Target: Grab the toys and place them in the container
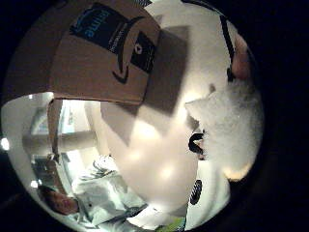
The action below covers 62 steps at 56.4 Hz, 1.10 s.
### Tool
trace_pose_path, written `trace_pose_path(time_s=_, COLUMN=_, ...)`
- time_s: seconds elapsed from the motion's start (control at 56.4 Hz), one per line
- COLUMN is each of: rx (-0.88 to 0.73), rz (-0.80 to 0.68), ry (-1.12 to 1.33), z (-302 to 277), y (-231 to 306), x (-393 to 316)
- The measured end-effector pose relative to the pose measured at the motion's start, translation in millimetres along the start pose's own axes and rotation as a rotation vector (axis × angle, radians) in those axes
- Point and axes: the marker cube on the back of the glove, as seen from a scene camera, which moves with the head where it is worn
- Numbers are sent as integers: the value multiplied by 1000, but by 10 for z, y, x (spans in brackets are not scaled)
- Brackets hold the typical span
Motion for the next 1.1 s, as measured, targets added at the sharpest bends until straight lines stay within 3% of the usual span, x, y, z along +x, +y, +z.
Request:
trace_pose_path(time_s=0.266, rx=-110, rz=57, ry=14, z=-503, y=407, x=-42)
trace_pose_path(time_s=0.461, rx=-28, rz=10, ry=38, z=-1479, y=559, x=-304)
trace_pose_path(time_s=0.727, rx=209, rz=-23, ry=74, z=-2479, y=329, x=-1116)
trace_pose_path(time_s=0.94, rx=521, rz=-86, ry=-112, z=-2678, y=-30, x=-1892)
trace_pose_path(time_s=0.993, rx=495, rz=-91, ry=-158, z=-2586, y=-135, x=-2036)
trace_pose_path(time_s=1.1, rx=253, rz=-84, ry=-158, z=-2292, y=-313, x=-2249)
